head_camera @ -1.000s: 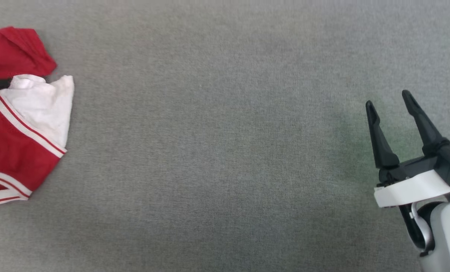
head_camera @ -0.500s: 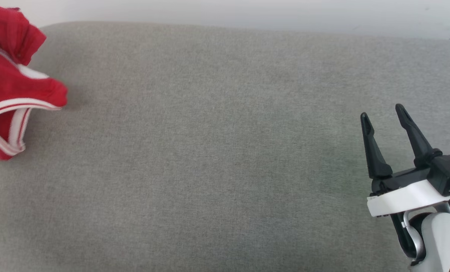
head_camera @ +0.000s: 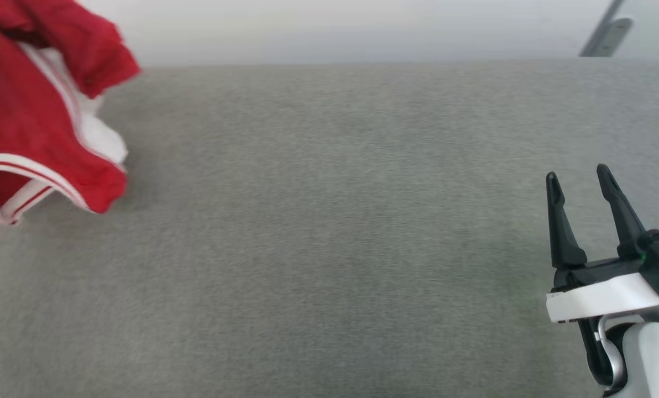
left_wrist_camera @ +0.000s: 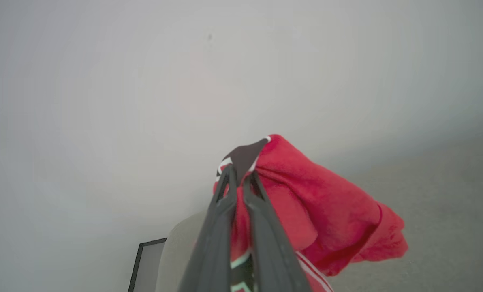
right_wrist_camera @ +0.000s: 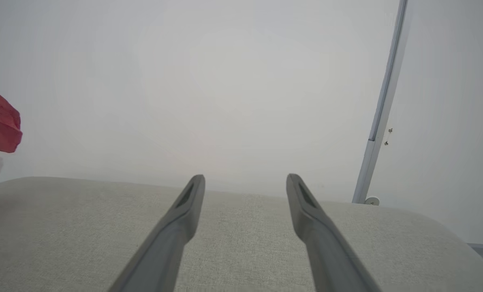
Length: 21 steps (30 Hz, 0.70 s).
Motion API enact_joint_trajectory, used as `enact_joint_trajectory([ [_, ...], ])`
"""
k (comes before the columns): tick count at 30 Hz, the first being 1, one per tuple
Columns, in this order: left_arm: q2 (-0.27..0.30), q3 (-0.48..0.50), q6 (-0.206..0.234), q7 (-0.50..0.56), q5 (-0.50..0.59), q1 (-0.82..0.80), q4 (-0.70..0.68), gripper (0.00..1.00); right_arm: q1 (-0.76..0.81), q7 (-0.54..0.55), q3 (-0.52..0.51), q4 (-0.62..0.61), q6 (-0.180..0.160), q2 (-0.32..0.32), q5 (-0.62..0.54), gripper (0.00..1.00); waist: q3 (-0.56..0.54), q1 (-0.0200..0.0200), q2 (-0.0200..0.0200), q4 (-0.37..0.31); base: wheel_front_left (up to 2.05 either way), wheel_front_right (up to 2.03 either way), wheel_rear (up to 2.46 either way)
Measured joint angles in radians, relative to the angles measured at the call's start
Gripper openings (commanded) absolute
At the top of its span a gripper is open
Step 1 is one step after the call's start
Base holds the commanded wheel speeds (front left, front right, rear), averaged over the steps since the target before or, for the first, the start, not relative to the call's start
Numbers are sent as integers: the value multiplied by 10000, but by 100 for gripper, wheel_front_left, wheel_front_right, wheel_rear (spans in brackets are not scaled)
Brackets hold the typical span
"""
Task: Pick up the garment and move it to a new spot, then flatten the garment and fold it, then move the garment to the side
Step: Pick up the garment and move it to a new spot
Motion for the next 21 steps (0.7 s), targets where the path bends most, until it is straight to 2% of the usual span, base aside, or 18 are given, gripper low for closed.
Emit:
enact_joint_trajectory([
  [7,-215,-464,424,1586,-353,633,-3083,0,72,-86,-263,44,2,282,-2,100,-71,0,0,-939,0,0,0],
  [12,-339,-738,709,2474,-784,1093,-4614,0,97,-125,-472,65,0,416,4,100,-14,-1,0,-1517,0,0,0],
  [21,-961,-1845,970,3277,-765,1919,-5891,0,113,-130,-481,-27,0,652,79,100,219,0,0,-2255,0,0,0],
])
